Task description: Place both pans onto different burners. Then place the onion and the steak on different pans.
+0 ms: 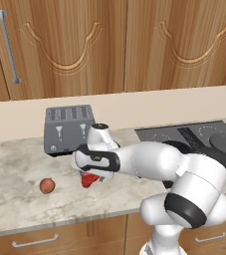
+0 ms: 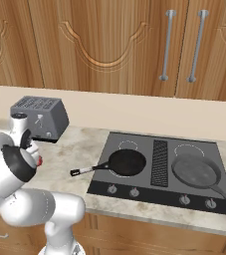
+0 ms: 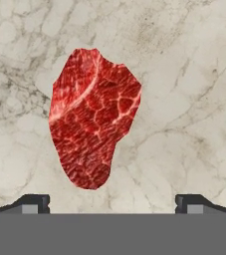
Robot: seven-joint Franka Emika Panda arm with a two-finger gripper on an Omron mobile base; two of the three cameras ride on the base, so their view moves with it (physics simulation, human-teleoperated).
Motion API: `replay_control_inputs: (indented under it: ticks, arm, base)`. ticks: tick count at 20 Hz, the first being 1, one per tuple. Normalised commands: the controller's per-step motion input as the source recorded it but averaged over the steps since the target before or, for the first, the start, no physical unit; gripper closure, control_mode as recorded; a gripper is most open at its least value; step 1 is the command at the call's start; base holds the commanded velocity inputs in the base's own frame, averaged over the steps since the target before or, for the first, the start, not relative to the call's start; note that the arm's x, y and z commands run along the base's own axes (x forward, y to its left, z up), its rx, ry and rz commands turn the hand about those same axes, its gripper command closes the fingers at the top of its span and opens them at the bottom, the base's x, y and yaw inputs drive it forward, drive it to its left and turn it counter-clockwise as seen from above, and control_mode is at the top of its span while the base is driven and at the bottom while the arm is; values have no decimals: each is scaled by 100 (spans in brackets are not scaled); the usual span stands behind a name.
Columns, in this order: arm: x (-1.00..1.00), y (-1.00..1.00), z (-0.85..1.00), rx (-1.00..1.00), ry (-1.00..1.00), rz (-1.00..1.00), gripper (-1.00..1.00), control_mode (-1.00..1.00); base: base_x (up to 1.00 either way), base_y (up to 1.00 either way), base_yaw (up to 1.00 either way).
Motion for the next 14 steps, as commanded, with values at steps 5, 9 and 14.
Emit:
replay_control_inputs:
  ticks: [5, 9, 14]
  arm:
    - [23, 0, -12, 0, 0, 0, -100, -100]
    - [17, 1, -16, 0, 0, 0, -100, -100]
    - [0, 14, -14, -1, 0, 0, -100, -100]
  base:
    - [0, 0, 0]
    - [0, 0, 0]
    - [0, 0, 0]
